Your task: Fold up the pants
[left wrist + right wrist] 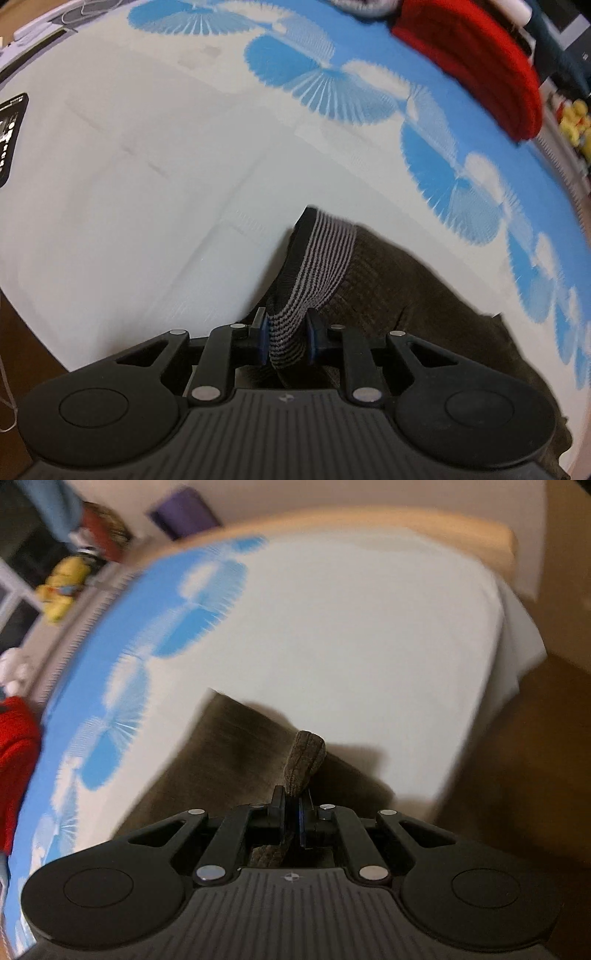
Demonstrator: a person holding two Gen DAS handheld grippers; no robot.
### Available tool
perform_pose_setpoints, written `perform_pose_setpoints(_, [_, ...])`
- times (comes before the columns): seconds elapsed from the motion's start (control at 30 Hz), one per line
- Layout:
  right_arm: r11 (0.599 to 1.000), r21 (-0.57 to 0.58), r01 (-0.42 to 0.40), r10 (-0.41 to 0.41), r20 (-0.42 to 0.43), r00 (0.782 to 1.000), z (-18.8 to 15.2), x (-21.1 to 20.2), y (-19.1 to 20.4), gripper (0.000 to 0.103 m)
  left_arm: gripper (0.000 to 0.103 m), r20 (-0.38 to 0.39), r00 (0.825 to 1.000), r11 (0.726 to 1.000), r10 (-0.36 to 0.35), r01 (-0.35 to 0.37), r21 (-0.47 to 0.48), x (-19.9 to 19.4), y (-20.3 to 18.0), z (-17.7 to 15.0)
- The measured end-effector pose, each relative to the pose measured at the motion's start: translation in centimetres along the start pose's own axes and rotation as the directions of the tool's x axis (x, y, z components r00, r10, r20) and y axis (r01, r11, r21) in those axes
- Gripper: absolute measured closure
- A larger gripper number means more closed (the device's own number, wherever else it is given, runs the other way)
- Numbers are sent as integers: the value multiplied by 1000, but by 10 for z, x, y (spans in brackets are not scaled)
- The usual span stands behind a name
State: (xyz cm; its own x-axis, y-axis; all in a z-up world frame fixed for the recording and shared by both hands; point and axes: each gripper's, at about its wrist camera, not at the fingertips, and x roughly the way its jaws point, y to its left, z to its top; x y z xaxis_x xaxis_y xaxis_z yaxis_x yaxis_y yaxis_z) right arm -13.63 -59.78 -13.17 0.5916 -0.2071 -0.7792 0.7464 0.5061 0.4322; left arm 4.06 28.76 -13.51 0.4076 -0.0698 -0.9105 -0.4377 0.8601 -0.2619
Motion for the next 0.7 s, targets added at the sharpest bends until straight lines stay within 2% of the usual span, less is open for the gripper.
perform_pose_setpoints(0.07, [1000,-17,16,-16,36,999,4,-11,2,98,81,-7,1000,1000,7,-7,1,-1,3,-1])
perform_pose_setpoints(0.1, [998,-15,63,-63,17,998,3,-8,1,98,81,-26,999,1000,25,-25,9,3,3,-2])
perform_pose_setpoints(0.13, [993,-9,122,-122,-25,992,3,2,-3,98,81,-53,997,998,51,-50,24,8,3,-3])
perform_pose_setpoints(0.2, [969,44,244,-235,-150,960,-2,25,-19,97,75,-94,991,994,93,-87,68,16,-1,-5])
perform_pose_setpoints(0.23, [961,70,266,-250,-186,950,-4,32,-26,96,65,-110,986,990,123,-113,89,19,-2,-6])
perform_pose_setpoints(0.27, [962,82,260,-240,-198,950,-3,37,-28,96,55,-112,984,987,141,-130,97,19,-2,-8])
perform_pose_setpoints(0.3, [964,63,258,-242,-192,951,-1,37,-26,95,53,-99,984,986,149,-140,95,16,-1,-8])
perform_pose_setpoints(0.37, [958,11,285,-281,-139,950,1,31,-16,86,52,-30,987,984,155,-152,92,4,0,-5])
perform_pose_setpoints(0.4, [956,2,294,-292,-99,951,3,26,-13,82,52,29,987,982,159,-161,102,-5,-3,-5])
perform_pose_setpoints(0.47, [953,-17,302,-302,-21,953,7,16,-8,81,53,158,972,968,173,-198,157,-22,-15,-6])
perform_pose_setpoints(0.53, [951,-48,306,-302,77,950,11,7,1,78,53,231,968,956,102,-159,246,-32,-32,-11])
perform_pose_setpoints(0.6, [966,-86,244,-228,167,959,16,0,10,78,53,226,974,943,0,-75,325,-34,-47,-17])
perform_pose_setpoints(0.67, [970,-156,186,-147,230,962,13,4,25,78,53,156,984,913,-91,20,408,-29,-62,-26])
perform_pose_setpoints(0.7, [970,-181,159,-116,226,967,12,6,28,78,53,112,988,892,-104,43,450,-23,-68,-31])
